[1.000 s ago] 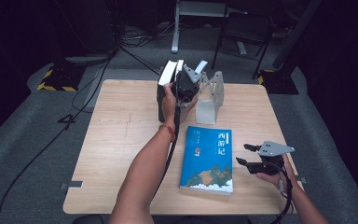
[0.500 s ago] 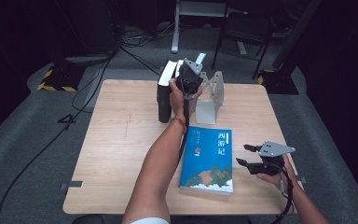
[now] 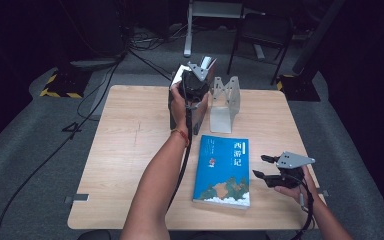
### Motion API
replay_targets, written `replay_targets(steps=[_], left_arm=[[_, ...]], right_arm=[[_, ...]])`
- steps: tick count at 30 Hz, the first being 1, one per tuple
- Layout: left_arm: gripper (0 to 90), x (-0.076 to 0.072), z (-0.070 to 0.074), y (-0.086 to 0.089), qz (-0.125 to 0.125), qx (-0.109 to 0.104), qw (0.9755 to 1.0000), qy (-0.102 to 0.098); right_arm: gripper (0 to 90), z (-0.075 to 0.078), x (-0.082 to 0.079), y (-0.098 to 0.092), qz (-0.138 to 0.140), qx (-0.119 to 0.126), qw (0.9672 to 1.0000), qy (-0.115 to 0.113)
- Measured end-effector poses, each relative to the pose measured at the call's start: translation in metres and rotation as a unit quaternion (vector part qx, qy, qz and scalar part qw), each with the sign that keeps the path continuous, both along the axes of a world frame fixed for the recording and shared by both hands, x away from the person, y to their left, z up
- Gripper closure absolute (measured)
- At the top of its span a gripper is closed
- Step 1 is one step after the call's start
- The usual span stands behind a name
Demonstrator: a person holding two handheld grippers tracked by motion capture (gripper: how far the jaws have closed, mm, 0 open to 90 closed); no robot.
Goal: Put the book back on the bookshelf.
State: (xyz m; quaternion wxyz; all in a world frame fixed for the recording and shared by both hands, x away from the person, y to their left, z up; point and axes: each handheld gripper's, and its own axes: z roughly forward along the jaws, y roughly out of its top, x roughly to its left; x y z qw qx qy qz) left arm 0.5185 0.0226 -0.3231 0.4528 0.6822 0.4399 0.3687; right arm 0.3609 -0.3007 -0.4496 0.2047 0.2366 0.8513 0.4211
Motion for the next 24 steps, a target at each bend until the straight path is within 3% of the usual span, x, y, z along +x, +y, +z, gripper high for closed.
replay_targets(steps=[7, 9, 14, 24], left_arm=[[56.0, -0.011, -0.003, 0.011, -0.012, 0.021, 0.9997, 0.000], [49.7, -0.018, -0.004, 0.017, -0.016, 0.036, 0.9992, -0.002], [44.9, -0.027, -0.005, 0.028, -0.041, 0.025, 0.9988, 0.005], [38.7, -0.050, -0.008, 0.043, -0.090, 0.035, 0.9953, 0.006]], right_arm=[[36.6, 0.000, 0.000, 0.000, -0.003, -0.002, 1.0000, 0.000], [36.3, -0.001, 0.001, 0.001, -0.005, -0.004, 1.0000, 0.001], [35.9, -0.001, 0.001, 0.000, -0.007, -0.005, 1.0000, 0.002], [35.7, -0.002, 0.001, 0.001, -0.008, -0.009, 0.9999, 0.004]])
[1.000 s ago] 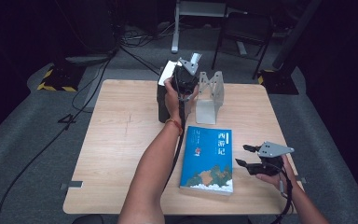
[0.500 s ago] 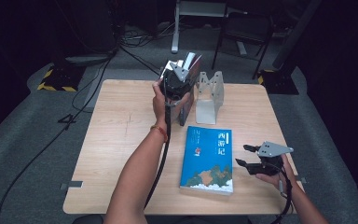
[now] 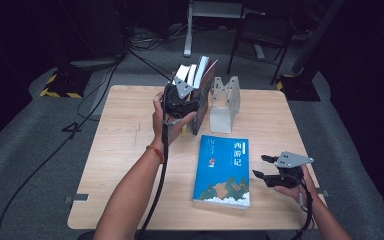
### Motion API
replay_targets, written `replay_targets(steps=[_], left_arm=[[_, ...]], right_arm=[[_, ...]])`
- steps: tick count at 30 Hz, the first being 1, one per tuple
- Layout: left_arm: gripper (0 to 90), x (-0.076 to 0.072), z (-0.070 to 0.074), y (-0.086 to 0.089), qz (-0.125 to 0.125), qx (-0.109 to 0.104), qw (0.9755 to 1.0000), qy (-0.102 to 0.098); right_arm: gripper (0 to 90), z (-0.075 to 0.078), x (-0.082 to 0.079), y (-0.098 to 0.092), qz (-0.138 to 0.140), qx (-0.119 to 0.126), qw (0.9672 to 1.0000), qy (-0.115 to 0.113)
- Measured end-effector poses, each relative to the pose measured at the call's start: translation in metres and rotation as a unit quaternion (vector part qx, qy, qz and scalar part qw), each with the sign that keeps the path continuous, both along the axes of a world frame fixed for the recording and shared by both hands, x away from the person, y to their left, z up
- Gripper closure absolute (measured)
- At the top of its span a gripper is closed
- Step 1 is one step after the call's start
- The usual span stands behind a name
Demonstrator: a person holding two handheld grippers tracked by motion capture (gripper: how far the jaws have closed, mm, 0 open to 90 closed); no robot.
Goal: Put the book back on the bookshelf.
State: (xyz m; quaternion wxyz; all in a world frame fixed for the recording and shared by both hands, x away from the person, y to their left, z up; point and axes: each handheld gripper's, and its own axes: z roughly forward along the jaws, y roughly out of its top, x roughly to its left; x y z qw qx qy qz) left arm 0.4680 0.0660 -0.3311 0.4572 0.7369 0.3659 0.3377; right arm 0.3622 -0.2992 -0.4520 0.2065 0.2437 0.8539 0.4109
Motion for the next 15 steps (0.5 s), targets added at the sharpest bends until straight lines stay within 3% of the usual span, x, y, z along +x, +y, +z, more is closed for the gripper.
replay_targets(steps=[10, 12, 15], left_arm=[[34.8, -0.017, -0.001, 0.009, -0.029, 0.005, 0.9995, 0.008], [34.0, -0.023, -0.001, 0.011, -0.043, 0.011, 0.9990, 0.007], [30.5, -0.033, -0.001, 0.016, -0.073, 0.014, 0.9969, 0.024]], right_arm=[[35.5, 0.000, 0.000, 0.000, 0.001, -0.003, 1.0000, 0.000], [35.5, 0.000, 0.000, 0.000, 0.001, -0.003, 1.0000, 0.000], [35.2, 0.002, 0.000, -0.001, 0.003, -0.001, 1.0000, 0.003]])
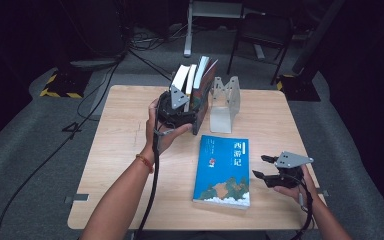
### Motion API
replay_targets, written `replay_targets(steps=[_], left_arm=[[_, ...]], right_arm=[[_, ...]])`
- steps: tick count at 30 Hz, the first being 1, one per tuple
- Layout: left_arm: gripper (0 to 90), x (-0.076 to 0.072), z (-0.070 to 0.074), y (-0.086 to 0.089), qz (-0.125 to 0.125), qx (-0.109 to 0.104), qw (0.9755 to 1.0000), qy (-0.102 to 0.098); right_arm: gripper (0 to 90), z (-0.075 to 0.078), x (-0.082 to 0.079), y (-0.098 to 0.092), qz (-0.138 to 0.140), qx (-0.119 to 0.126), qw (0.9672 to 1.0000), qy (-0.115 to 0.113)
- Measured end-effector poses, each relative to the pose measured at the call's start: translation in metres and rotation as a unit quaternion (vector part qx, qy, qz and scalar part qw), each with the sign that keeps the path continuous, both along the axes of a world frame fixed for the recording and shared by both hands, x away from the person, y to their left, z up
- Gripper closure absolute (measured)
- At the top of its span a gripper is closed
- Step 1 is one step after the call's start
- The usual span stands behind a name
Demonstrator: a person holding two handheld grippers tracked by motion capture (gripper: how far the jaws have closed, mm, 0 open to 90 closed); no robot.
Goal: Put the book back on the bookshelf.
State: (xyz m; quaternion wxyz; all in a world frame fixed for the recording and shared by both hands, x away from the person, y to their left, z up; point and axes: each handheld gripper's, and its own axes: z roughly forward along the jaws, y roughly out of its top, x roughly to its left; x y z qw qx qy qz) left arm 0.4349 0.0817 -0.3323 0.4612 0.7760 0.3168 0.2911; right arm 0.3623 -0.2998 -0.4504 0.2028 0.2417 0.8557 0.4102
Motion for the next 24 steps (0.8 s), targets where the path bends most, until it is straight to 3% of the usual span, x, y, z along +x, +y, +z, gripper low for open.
replay_targets(steps=[2, 5, 10, 11, 12, 13, 15, 17, 19, 20, 21, 23, 24], left_arm=[[28.9, -0.009, -0.005, 0.002, -0.012, 0.022, 0.9997, 0.001], [28.1, -0.022, -0.022, 0.006, -0.031, 0.043, 0.9983, 0.023], [26.8, -0.041, -0.060, 0.020, -0.050, 0.056, 0.9949, 0.067], [26.6, -0.048, -0.074, 0.025, -0.053, 0.064, 0.9932, 0.082], [26.5, -0.048, -0.074, 0.025, -0.053, 0.064, 0.9932, 0.082], [26.2, -0.053, -0.085, 0.030, -0.063, 0.076, 0.9902, 0.099], [26.3, -0.057, -0.091, 0.031, -0.066, 0.078, 0.9894, 0.104], [26.4, -0.062, -0.102, 0.034, -0.079, 0.090, 0.9853, 0.122], [26.4, -0.068, -0.112, 0.036, -0.087, 0.101, 0.9829, 0.127], [26.3, -0.072, -0.121, 0.038, -0.099, 0.099, 0.9798, 0.143], [26.0, -0.072, -0.121, 0.038, -0.099, 0.099, 0.9798, 0.143], [26.1, -0.077, -0.129, 0.038, -0.108, 0.102, 0.9774, 0.151], [25.6, -0.082, -0.137, 0.037, -0.122, 0.112, 0.9731, 0.160]], right_arm=[[35.0, 0.000, 0.000, -0.001, -0.001, 0.002, 1.0000, 0.003], [34.8, -0.001, 0.001, -0.002, 0.000, -0.002, 1.0000, 0.005], [33.5, -0.005, 0.003, -0.002, 0.005, -0.009, 0.9998, 0.016], [33.1, -0.007, 0.004, -0.001, 0.005, -0.013, 0.9997, 0.021], [32.8, -0.008, 0.004, 0.000, 0.007, -0.015, 0.9996, 0.025], [32.4, -0.009, 0.004, 0.000, 0.009, -0.017, 0.9995, 0.027], [32.0, -0.009, 0.004, 0.001, 0.012, -0.016, 0.9994, 0.029], [31.5, -0.011, 0.005, 0.003, 0.016, -0.023, 0.9991, 0.033], [31.2, -0.014, 0.005, 0.004, 0.019, -0.035, 0.9986, 0.034], [30.6, -0.016, 0.006, 0.004, 0.022, -0.039, 0.9983, 0.038], [30.6, -0.016, 0.006, 0.004, 0.022, -0.039, 0.9983, 0.038], [30.5, -0.018, 0.006, 0.003, 0.022, -0.039, 0.9980, 0.044], [30.5, -0.019, 0.007, 0.002, 0.022, -0.039, 0.9978, 0.049]])
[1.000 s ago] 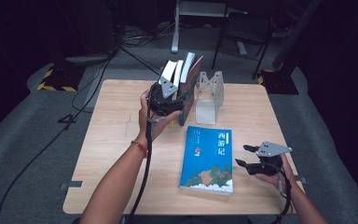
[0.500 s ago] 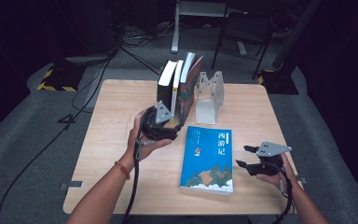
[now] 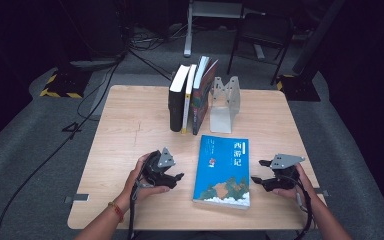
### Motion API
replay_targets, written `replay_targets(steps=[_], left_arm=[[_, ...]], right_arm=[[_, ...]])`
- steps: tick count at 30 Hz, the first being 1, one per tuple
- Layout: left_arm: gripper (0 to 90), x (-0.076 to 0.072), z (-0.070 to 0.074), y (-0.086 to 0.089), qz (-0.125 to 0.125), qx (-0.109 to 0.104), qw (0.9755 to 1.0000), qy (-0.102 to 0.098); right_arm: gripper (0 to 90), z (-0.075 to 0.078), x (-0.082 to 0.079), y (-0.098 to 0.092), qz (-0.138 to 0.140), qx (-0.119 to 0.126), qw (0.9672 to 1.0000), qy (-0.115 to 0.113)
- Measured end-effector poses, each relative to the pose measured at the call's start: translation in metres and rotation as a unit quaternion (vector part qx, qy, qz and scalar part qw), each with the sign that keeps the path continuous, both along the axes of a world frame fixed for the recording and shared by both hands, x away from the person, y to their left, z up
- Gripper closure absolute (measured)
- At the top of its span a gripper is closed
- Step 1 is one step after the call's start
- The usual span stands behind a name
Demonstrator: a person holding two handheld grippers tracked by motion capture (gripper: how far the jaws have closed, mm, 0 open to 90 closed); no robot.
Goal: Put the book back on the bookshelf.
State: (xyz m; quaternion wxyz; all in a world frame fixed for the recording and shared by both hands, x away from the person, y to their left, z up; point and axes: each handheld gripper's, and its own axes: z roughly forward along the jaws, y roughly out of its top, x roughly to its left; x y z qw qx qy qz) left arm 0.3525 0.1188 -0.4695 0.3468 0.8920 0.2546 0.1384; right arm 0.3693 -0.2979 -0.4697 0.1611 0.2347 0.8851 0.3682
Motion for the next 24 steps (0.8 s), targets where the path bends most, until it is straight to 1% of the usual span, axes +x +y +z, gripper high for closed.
replay_targets(steps=[1, 2, 3, 5, 6, 7, 8, 9, 10, 12, 13, 14, 16, 17, 18, 20, 22, 24], left_arm=[[25.6, 0.000, 0.000, 0.000, 0.000, 0.000, 1.0000, 0.000], [25.6, -0.002, -0.004, 0.000, -0.003, 0.003, 1.0000, 0.005], [25.5, -0.004, -0.008, -0.001, -0.005, 0.004, 0.9999, 0.013], [24.7, -0.009, -0.015, 0.000, -0.010, 0.003, 0.9997, 0.021], [24.7, -0.012, -0.018, 0.000, -0.010, 0.006, 0.9996, 0.026], [24.3, -0.016, -0.022, 0.000, -0.010, 0.008, 0.9994, 0.032], [24.3, -0.016, -0.022, 0.000, -0.010, 0.008, 0.9994, 0.032], [24.3, -0.018, -0.024, 0.000, -0.011, 0.010, 0.9993, 0.034], [24.3, -0.020, -0.026, 0.000, -0.015, 0.014, 0.9991, 0.036], [23.3, -0.023, -0.030, 0.003, -0.017, -0.006, 0.9987, 0.047], [22.7, -0.024, -0.031, 0.004, -0.013, -0.013, 0.9988, 0.046], [22.1, -0.024, -0.031, 0.004, -0.013, -0.013, 0.9988, 0.046], [22.1, -0.025, -0.032, 0.005, -0.013, -0.020, 0.9989, 0.040], [21.8, -0.026, -0.034, 0.007, -0.012, -0.025, 0.9990, 0.036], [20.9, -0.026, -0.034, 0.008, -0.012, -0.027, 0.9990, 0.034], [20.9, -0.026, -0.035, 0.008, -0.010, -0.028, 0.9990, 0.035], [20.9, -0.026, -0.035, 0.008, -0.011, -0.028, 0.9989, 0.035], [20.9, -0.026, -0.035, 0.009, -0.019, -0.027, 0.9988, 0.036]], right_arm=[[30.5, -0.001, 0.000, 0.000, 0.001, -0.004, 1.0000, 0.004], [30.2, -0.001, 0.000, 0.000, 0.001, -0.004, 1.0000, 0.004], [29.6, -0.002, 0.000, 0.001, 0.006, -0.011, 0.9999, 0.008], [29.4, -0.004, 0.000, 0.003, 0.013, -0.017, 0.9996, 0.016], [29.0, -0.005, -0.001, 0.005, 0.018, -0.022, 0.9994, 0.021], [28.3, -0.006, -0.004, 0.009, 0.031, -0.034, 0.9986, 0.027], [28.3, -0.006, -0.004, 0.009, 0.031, -0.034, 0.9986, 0.027], [29.8, -0.006, -0.005, 0.010, 0.038, -0.032, 0.9983, 0.031], [29.2, -0.007, -0.005, 0.011, 0.041, -0.036, 0.9980, 0.032], [29.1, -0.010, -0.005, 0.012, 0.051, -0.041, 0.9969, 0.042], [29.2, -0.010, -0.005, 0.012, 0.052, -0.041, 0.9969, 0.043], [29.2, -0.010, -0.005, 0.012, 0.052, -0.041, 0.9969, 0.043], [29.2, -0.010, -0.005, 0.012, 0.055, -0.039, 0.9969, 0.041], [29.3, -0.011, -0.004, 0.011, 0.057, -0.037, 0.9967, 0.044], [28.2, -0.012, -0.002, 0.010, 0.058, -0.030, 0.9965, 0.052], [28.1, -0.013, -0.001, 0.009, 0.061, -0.026, 0.9964, 0.054], [28.4, -0.013, -0.001, 0.009, 0.060, -0.027, 0.9965, 0.052], [29.4, -0.012, -0.003, 0.010, 0.063, -0.028, 0.9965, 0.048]])
